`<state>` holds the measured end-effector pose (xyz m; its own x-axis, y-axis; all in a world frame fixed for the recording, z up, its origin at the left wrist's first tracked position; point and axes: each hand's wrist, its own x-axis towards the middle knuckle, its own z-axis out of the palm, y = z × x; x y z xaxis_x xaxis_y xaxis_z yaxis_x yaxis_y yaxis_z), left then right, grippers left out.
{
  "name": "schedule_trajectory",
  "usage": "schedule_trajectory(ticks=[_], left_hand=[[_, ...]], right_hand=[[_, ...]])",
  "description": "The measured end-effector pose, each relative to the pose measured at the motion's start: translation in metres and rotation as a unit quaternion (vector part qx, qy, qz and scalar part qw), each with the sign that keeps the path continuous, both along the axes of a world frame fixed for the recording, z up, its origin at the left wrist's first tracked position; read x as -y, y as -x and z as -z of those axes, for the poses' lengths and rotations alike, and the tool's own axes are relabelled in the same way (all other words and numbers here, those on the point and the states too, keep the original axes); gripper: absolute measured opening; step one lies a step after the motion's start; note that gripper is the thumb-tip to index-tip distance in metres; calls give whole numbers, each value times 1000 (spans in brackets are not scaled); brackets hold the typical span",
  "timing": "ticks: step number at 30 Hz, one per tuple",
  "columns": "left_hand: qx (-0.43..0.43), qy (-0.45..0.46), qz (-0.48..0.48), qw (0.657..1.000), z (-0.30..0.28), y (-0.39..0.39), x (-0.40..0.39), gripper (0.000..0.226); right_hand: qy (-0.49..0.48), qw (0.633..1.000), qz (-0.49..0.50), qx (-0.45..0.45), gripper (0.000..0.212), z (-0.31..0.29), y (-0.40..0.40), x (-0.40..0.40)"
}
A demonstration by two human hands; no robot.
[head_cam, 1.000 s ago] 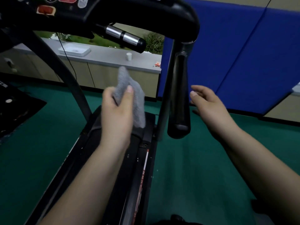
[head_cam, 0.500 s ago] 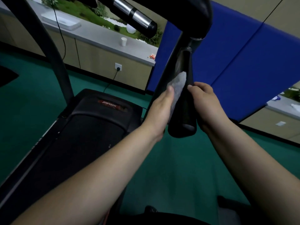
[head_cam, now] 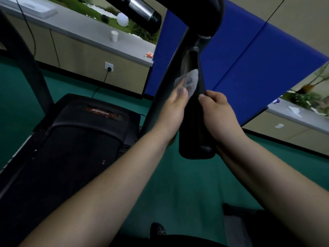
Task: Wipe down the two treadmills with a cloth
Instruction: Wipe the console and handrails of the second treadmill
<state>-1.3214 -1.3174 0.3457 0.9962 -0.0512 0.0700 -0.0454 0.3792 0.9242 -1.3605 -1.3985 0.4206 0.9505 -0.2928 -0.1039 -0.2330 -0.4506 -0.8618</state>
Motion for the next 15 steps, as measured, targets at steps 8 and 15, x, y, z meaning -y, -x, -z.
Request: schedule_trajectory(ticks=[8,15], left_hand=[[5,35,4,999,16,-12,7,50],[-56,13,-1,998,10,-73,12,54]], right_hand=[[-21,1000,0,17,25,3,-3,2],[-38,999,10,23,25,4,-2,-1]])
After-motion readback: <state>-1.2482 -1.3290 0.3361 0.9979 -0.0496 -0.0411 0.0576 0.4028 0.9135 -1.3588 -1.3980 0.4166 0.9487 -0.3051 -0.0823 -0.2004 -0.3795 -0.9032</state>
